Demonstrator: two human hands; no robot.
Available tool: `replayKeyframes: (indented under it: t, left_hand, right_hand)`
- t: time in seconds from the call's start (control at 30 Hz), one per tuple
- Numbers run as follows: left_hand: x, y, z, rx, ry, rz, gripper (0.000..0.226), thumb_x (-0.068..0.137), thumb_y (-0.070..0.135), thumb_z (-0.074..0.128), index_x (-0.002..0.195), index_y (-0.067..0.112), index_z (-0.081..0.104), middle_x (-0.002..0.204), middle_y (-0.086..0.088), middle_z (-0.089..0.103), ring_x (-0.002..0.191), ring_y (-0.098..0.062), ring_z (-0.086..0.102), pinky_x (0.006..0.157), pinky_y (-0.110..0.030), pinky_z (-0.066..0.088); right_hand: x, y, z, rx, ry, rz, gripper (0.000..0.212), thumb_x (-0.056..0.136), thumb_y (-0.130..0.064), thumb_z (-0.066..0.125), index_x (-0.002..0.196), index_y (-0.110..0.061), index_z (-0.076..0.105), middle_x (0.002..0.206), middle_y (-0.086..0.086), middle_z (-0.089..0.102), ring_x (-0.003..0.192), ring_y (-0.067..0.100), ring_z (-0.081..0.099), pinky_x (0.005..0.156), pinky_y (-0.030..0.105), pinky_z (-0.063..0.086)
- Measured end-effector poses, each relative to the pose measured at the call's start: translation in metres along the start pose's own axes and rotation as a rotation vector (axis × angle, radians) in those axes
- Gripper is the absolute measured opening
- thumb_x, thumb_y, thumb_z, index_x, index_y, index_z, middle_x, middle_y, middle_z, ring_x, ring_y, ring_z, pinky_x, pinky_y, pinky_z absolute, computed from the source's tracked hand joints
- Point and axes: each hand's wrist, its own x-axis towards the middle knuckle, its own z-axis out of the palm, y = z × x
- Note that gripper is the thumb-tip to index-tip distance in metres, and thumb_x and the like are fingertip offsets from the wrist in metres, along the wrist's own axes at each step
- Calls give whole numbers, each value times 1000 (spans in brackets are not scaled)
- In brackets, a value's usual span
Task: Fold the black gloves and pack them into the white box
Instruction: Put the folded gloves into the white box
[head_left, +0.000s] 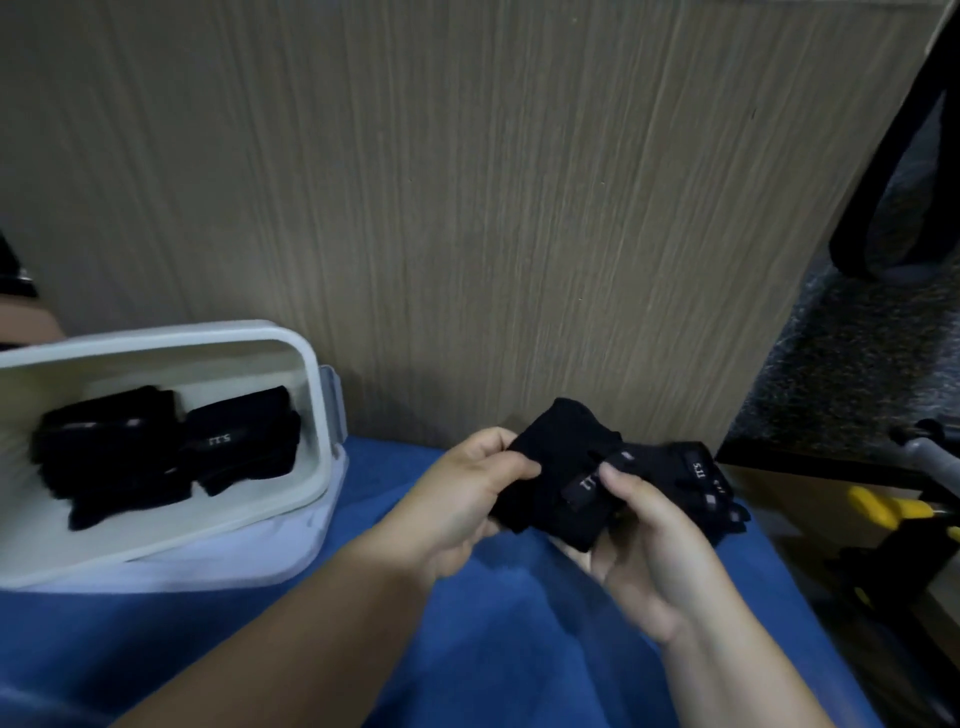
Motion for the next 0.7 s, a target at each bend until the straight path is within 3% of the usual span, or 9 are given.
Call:
replayKeyframes:
  t: [0.07,0.13,0.27,0.37,0.47,0.6,0.7]
  left_hand:
    - [-9,-1,-19,20,7,-22,15,90,7,54,80,17,57,79,-8,60,72,-17,57,64,-30,43]
    - [-16,-2,-38,29,13,-55,12,89,7,55,83,17,59,81,-8,62,75,-17,59,68,-31,46]
    - [-29,-2,-71,13,29,-93,16,89,5,54,81,16,59,78,-6,63,73,-17,59,67,-30,48]
    - [-42,-4,-99,-6,69,-94,15,89,5,54,82,15,62,81,-7,66,76,-18,63,70,-31,51]
    - [-54,0,-128,-49,110,-100,14,90,2,53,86,12,64,85,-12,68,79,-21,66,71,-32,53]
    - [-65,10,-168,-72,232,-60,16,89,1,53,85,10,65,86,-16,68,82,-25,65,73,-36,53]
    - [-73,16,-196,-40,336,-30,11,90,2,56,92,8,65,91,-17,69,86,-28,66,77,-40,55]
  right_hand:
    - [0,10,10,66,-50,86,75,49,-30,92,117,-9,68,122,17,65,107,28,65,76,36,58]
    - [2,21,21,69,-31,121,81,53,-28,90,126,-7,60,126,19,62,110,30,62,81,39,57]
    - [6,43,45,20,-4,168,48,76,-16,68,123,-8,59,113,16,68,94,26,68,72,35,58]
    - [13,57,65,-10,-37,211,46,70,-10,69,116,-8,60,109,17,67,92,27,67,73,37,58]
    - [23,71,89,-60,-44,232,32,74,-9,64,106,-5,62,103,17,70,88,27,69,72,37,59]
    - [42,93,127,-75,-65,268,34,75,-12,63,107,-3,60,104,19,70,89,28,69,69,36,58]
    - [59,109,152,-126,-69,282,36,75,-14,65,109,-5,60,104,16,71,92,26,69,77,37,57]
